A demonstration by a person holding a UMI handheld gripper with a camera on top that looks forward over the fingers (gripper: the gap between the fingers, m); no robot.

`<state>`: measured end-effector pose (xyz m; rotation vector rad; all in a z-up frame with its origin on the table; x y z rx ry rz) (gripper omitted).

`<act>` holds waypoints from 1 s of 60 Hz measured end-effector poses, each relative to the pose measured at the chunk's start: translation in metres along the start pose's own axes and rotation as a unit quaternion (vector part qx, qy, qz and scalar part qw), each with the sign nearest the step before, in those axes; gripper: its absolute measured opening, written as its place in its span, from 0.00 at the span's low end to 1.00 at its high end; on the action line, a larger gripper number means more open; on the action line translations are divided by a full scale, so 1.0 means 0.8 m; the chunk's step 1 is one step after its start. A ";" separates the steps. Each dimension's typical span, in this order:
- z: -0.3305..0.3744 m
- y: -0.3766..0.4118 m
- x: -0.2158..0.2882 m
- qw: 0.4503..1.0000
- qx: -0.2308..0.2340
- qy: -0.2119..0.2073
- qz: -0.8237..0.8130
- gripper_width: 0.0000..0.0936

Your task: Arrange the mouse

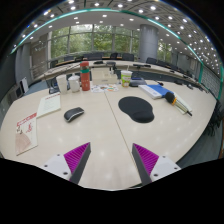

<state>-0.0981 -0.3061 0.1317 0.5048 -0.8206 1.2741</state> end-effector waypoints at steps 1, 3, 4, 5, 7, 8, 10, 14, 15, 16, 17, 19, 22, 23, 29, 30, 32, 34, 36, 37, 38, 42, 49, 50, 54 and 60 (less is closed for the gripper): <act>-0.006 0.013 0.000 1.000 0.010 -0.002 -0.002 0.91; -0.019 0.039 0.000 0.999 0.031 -0.007 -0.007 0.91; -0.025 0.052 0.002 0.999 0.042 -0.012 -0.008 0.91; -0.030 0.065 0.004 0.998 0.052 -0.017 -0.008 0.91; -0.043 0.088 0.007 0.997 0.069 -0.026 -0.007 0.92; -0.050 0.097 0.008 0.997 0.077 -0.030 -0.005 0.92; -0.063 0.121 0.014 0.996 0.086 -0.034 0.000 0.92; -0.089 0.152 0.021 0.994 0.105 -0.041 0.003 0.91; -0.097 0.165 0.024 0.993 0.107 -0.042 0.003 0.91; -0.104 0.173 0.027 0.993 0.111 -0.043 0.003 0.92; -0.110 0.180 0.031 0.992 0.114 -0.045 0.002 0.92; -0.124 0.194 0.036 0.992 0.119 -0.048 0.003 0.92; -0.144 0.212 0.045 0.991 0.123 -0.053 0.006 0.92; -0.151 0.218 0.048 0.991 0.123 -0.054 0.007 0.92; -0.189 0.245 0.062 0.991 0.122 -0.055 0.013 0.91; -0.193 0.244 0.065 0.991 0.125 -0.054 0.014 0.91; -0.205 0.252 0.068 0.991 0.126 -0.051 0.015 0.91; -0.215 0.259 0.072 0.991 0.126 -0.048 0.015 0.91; -0.224 0.264 0.074 0.991 0.126 -0.045 0.016 0.91; -0.228 0.266 0.076 0.991 0.124 -0.043 0.017 0.92; -0.231 0.266 0.076 0.992 0.119 -0.043 0.019 0.93; -0.244 0.269 0.085 0.993 0.110 -0.042 0.023 0.92; -0.257 0.279 0.097 0.992 0.115 -0.040 0.022 0.91; -0.257 0.280 0.099 0.992 0.115 -0.039 0.023 0.91; -0.266 0.283 0.102 0.993 0.110 -0.038 0.030 0.89; -0.275 0.287 0.107 0.994 0.097 -0.038 0.039 0.76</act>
Point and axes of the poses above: the point between the fingertips, and its own axes, seen from behind it with the camera up: y to the left, x up, z backward, against the way the camera looks, the point moved 8 cm from there along z, backward, against the way the camera looks, and after that the axes turned 5 degrees about -x, right-handed, at the moved point
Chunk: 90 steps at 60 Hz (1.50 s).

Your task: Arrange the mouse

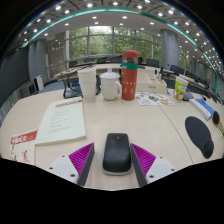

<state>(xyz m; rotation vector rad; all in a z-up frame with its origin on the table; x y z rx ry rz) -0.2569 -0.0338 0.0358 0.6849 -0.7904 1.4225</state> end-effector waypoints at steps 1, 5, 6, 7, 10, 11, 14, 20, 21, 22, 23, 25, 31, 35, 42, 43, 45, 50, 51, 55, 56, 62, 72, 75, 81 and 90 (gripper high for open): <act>0.000 -0.001 0.000 1.000 -0.001 0.001 0.001 0.72; -0.005 -0.003 0.002 1.000 -0.013 -0.002 0.006 0.53; -0.006 -0.002 0.003 1.000 -0.014 -0.003 0.008 0.51; -0.007 -0.002 0.003 1.000 -0.013 -0.003 0.008 0.51; -0.007 -0.001 0.004 1.000 -0.012 -0.001 0.012 0.48; -0.007 0.000 0.004 1.000 -0.012 0.000 0.015 0.46; -0.006 0.000 0.005 1.000 -0.009 0.004 0.025 0.42; -0.003 -0.001 0.011 0.999 -0.001 0.008 0.048 0.36; -0.001 -0.003 0.013 0.999 0.002 0.006 0.052 0.35; 0.003 -0.003 0.015 0.999 0.005 0.005 0.053 0.35; 0.007 -0.004 0.019 0.998 0.008 0.002 0.054 0.35; 0.016 -0.007 0.029 0.998 0.015 -0.007 0.055 0.35; 0.061 -0.031 0.080 0.997 0.027 -0.051 0.048 0.35; 0.096 -0.065 0.124 0.995 0.026 -0.090 0.035 0.35; 0.139 -0.155 0.189 0.990 0.009 -0.138 0.010 0.34; 0.144 -0.171 0.195 0.989 0.004 -0.145 0.008 0.35; 0.147 -0.201 0.204 0.989 -0.002 -0.151 0.007 0.34; 0.134 -0.278 0.214 0.989 -0.022 -0.147 0.004 0.34; 0.129 -0.293 0.213 0.989 -0.026 -0.144 0.004 0.34; 0.102 -0.347 0.193 0.992 -0.036 -0.122 0.002 0.34; 0.095 -0.359 0.181 0.993 -0.037 -0.116 0.000 0.34; 0.042 -0.415 0.138 0.997 -0.035 -0.071 0.007 0.34; -0.027 -0.455 0.057 1.000 -0.011 -0.010 -0.001 0.34; -0.037 -0.462 0.041 1.000 -0.006 -0.002 -0.002 0.35; -0.050 -0.469 0.019 1.000 -0.002 0.024 -0.014 0.43; -0.044 -0.464 0.013 0.999 0.017 0.032 -0.008 0.77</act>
Point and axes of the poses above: the point between the fingertips, and its own axes, seen from behind it with the camera up: y to the left, x up, z backward, against the way the camera looks, the point moved 8 cm from there along z, backward, against the way the camera looks, and after that the axes turned 5 degrees about -x, right-handed, at the moved point
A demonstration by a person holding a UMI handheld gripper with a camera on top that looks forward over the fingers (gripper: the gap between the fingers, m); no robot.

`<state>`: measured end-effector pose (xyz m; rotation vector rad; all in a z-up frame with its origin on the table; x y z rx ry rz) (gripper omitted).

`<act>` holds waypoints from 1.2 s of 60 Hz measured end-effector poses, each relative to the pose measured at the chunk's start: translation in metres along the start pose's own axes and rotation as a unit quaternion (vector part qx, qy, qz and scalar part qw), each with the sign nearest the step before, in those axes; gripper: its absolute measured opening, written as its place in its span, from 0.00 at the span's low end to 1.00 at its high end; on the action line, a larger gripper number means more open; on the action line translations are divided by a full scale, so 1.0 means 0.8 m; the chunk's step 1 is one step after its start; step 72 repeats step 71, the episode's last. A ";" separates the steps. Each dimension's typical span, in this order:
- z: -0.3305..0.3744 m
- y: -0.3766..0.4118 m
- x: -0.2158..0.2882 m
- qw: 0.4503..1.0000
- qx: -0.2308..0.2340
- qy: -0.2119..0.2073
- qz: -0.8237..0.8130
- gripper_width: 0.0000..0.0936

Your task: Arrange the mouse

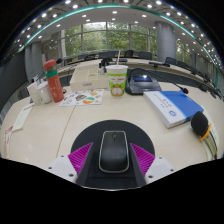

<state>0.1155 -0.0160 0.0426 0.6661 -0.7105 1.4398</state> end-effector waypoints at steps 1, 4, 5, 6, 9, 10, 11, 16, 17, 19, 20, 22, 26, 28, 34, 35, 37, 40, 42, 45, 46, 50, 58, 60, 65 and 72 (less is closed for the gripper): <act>0.002 0.002 0.000 1.000 0.005 0.003 -0.001 0.86; 0.011 0.004 0.000 1.000 0.013 0.010 -0.007 0.89; 0.014 0.004 0.001 1.000 0.011 0.010 -0.009 0.89; 0.019 0.003 0.003 1.000 0.008 0.009 -0.008 0.90; 0.037 0.002 0.008 1.000 -0.005 0.003 -0.003 0.92; 0.044 0.002 0.009 1.000 -0.010 0.000 0.000 0.92; 0.052 0.001 0.011 1.000 -0.015 -0.002 0.003 0.92; 0.098 -0.005 0.020 0.999 -0.042 -0.010 0.011 0.92; 0.109 -0.003 0.021 0.999 -0.047 -0.013 0.011 0.92; 0.131 0.000 0.023 0.998 -0.054 -0.021 0.010 0.92; 0.143 0.001 0.024 0.998 -0.056 -0.024 0.010 0.92; 0.168 0.005 0.023 0.998 -0.058 -0.028 0.010 0.92; 0.221 0.009 0.022 0.997 -0.065 -0.038 0.010 0.92; 0.249 0.012 0.018 0.997 -0.068 -0.043 0.010 0.92; 0.330 0.024 0.005 0.995 -0.078 -0.061 0.014 0.92; 0.342 0.025 0.003 0.995 -0.078 -0.062 0.015 0.92; 0.366 0.029 -0.004 0.995 -0.079 -0.066 0.016 0.92; 0.400 0.036 -0.014 0.994 -0.081 -0.069 0.013 0.92; 0.424 0.042 -0.021 0.994 -0.081 -0.071 0.011 0.92; 0.453 0.047 -0.030 0.994 -0.079 -0.073 0.010 0.92; 0.462 0.048 -0.033 0.994 -0.079 -0.075 0.010 0.92; 0.492 0.055 -0.043 0.993 -0.080 -0.080 0.016 0.92; 0.533 0.065 -0.056 0.993 -0.079 -0.085 0.024 0.92; 0.540 0.066 -0.058 0.993 -0.078 -0.087 0.023 0.92; 0.553 0.065 -0.060 0.992 -0.084 -0.092 0.022 0.92; 0.562 0.061 -0.059 0.991 -0.085 -0.101 0.016 0.92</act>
Point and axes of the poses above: the point between the fingertips, and its own axes, seen from behind it with the camera up: y to the left, x up, z backward, against the way the camera looks, the point moved 8 cm from there along z, backward, against the way the camera looks, and after that the axes turned 5 degrees about -x, right-handed, at the moved point
